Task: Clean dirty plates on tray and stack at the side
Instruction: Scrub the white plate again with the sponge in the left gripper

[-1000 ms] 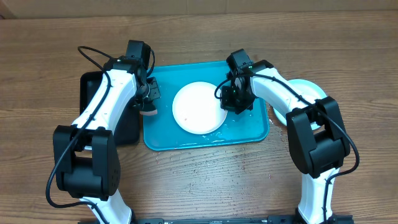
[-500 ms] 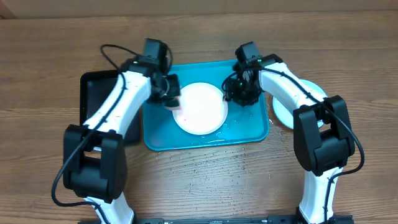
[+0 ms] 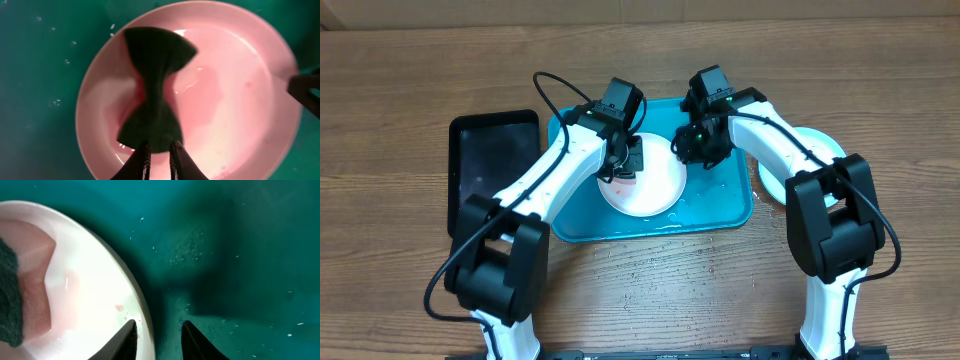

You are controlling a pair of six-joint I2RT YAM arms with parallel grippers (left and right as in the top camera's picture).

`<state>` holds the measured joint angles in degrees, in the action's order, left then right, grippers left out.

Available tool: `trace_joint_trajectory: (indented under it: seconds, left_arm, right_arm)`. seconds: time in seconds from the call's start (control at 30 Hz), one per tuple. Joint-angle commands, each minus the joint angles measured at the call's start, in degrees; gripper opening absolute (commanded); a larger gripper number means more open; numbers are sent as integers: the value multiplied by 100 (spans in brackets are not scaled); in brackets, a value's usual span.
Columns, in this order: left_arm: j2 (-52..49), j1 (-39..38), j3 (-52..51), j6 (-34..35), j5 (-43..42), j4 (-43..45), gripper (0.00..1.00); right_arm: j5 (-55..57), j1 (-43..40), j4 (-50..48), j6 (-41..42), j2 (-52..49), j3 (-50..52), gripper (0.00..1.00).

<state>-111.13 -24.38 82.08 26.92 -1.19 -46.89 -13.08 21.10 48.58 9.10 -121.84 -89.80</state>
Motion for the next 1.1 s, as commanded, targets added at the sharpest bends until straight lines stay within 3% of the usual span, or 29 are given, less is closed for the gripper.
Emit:
trace_joint_trajectory:
  seconds: [0.0, 0.33, 0.47, 0.6, 1.07]
  left_arm:
    - [-249, 13, -33, 94, 282, -90, 15]
    - [-267, 9, -33, 94, 350, 164, 21]
    - [-267, 9, -33, 52, 487, 433, 33]
    - [-267, 13, -33, -11, 479, 654, 39]
    - [-476, 9, -39, -11, 476, 654, 40]
  right_arm:
    - [15, 33, 22, -63, -131, -22, 31]
    - [13, 33, 103, -61, -142, -22, 30]
    - [15, 33, 103, -63, -142, -22, 30]
    - [13, 33, 101, -61, -142, -22, 30]
    - [15, 33, 103, -61, -142, -22, 29]
